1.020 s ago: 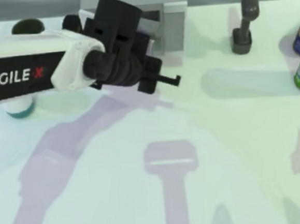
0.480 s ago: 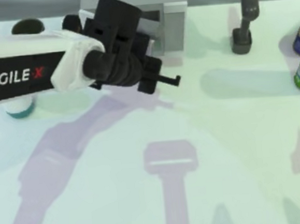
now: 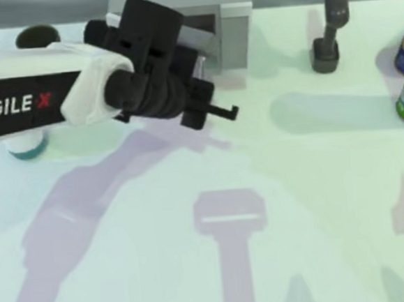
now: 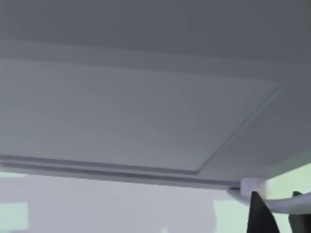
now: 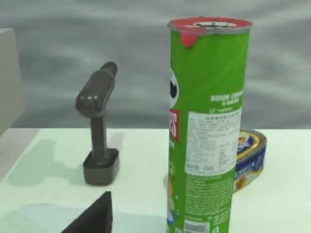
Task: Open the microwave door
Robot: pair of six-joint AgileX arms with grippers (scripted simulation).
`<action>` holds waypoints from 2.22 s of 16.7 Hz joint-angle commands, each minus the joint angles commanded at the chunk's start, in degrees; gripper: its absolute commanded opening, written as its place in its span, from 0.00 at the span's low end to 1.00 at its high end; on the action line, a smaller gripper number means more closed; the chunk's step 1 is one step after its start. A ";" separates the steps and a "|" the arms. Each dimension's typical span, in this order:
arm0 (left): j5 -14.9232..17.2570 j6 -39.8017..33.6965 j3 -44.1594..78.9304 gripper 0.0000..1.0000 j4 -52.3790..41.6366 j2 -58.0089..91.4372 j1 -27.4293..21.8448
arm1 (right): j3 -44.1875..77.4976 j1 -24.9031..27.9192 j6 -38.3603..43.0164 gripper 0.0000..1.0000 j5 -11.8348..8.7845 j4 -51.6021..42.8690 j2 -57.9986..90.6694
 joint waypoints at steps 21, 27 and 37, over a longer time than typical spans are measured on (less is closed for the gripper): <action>0.19 0.33 -0.28 0.00 -0.02 -0.07 0.17 | 0.00 0.00 0.00 1.00 0.00 0.00 0.00; 0.80 0.13 -0.33 0.00 -0.08 -0.05 -0.25 | 0.00 0.00 0.00 1.00 0.00 0.00 0.00; 2.44 2.94 -1.83 0.00 0.25 -1.22 1.16 | 0.00 0.00 0.00 1.00 0.00 0.00 0.00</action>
